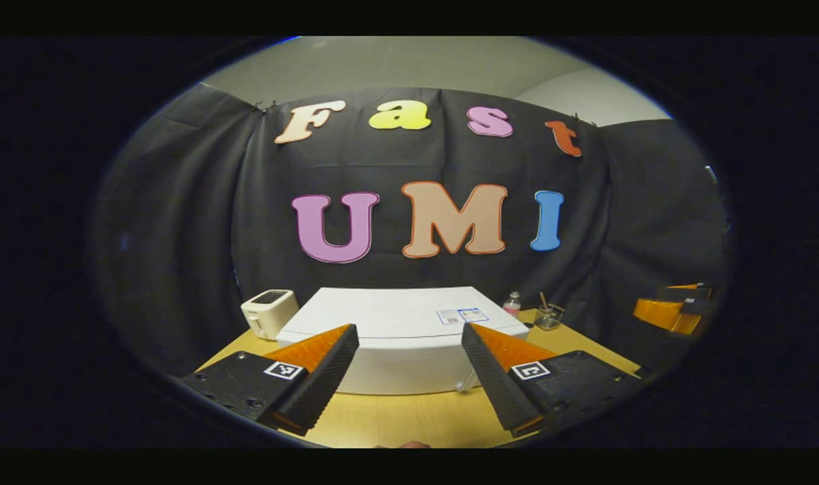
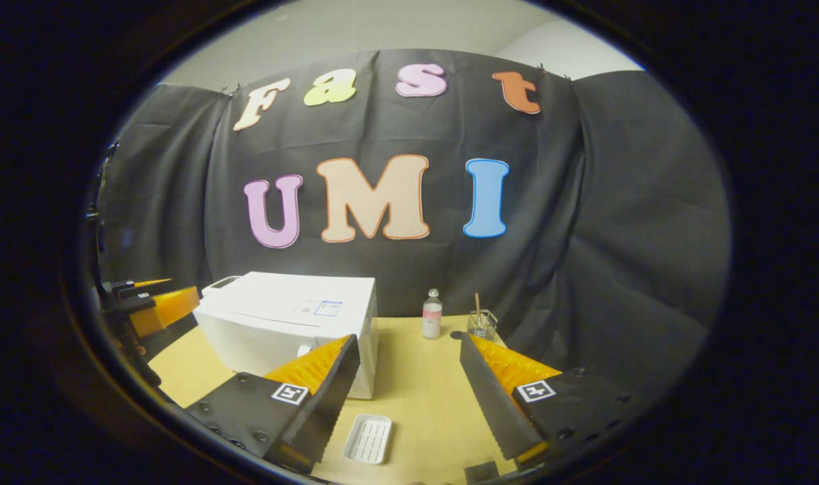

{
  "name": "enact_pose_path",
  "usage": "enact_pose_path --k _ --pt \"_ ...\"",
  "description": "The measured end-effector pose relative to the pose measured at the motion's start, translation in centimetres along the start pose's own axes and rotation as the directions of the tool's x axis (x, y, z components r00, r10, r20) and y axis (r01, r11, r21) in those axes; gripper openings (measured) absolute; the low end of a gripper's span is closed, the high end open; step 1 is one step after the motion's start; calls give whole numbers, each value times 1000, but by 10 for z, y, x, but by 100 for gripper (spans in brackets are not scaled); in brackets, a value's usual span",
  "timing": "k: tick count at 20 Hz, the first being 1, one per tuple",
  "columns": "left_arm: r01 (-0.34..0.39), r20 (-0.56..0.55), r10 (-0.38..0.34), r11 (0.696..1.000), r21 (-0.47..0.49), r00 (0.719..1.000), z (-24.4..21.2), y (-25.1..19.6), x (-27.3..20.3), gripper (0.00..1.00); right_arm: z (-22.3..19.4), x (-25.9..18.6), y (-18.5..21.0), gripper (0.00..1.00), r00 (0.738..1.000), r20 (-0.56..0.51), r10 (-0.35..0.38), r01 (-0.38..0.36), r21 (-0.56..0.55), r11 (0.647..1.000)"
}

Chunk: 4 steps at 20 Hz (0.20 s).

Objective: Open the microwave oven with the left hand, put the food in, and close the microwave oven.

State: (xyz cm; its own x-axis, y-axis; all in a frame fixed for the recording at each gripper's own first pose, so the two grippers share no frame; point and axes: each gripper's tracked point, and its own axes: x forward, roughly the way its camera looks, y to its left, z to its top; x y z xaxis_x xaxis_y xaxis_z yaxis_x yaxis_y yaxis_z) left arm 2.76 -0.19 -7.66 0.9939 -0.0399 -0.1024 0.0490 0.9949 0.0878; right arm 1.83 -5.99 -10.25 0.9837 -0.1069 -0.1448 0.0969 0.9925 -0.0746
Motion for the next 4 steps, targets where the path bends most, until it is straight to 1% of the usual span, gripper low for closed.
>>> enact_pose_path --k 1,2,3,4 --pt "-5 1 5 1000 5 1000 2 1 0 96 0 -1 1 96 1000 0 6 -6 2 1000" --pt "-9 0 9 1000 10 1000 1 2 -1 96 0 -1 2 92 1000 -1 11 -11 5 1000" --pt "-10 -1 10 1000 13 1000 1 2 -1 96 -1 -1 2 92 1000 1 16 -16 8 1000" --pt "-11 -3 11 1000 14 1000 0 1 0 96 1 -2 2 96 1000 2 19 -19 9 1000"
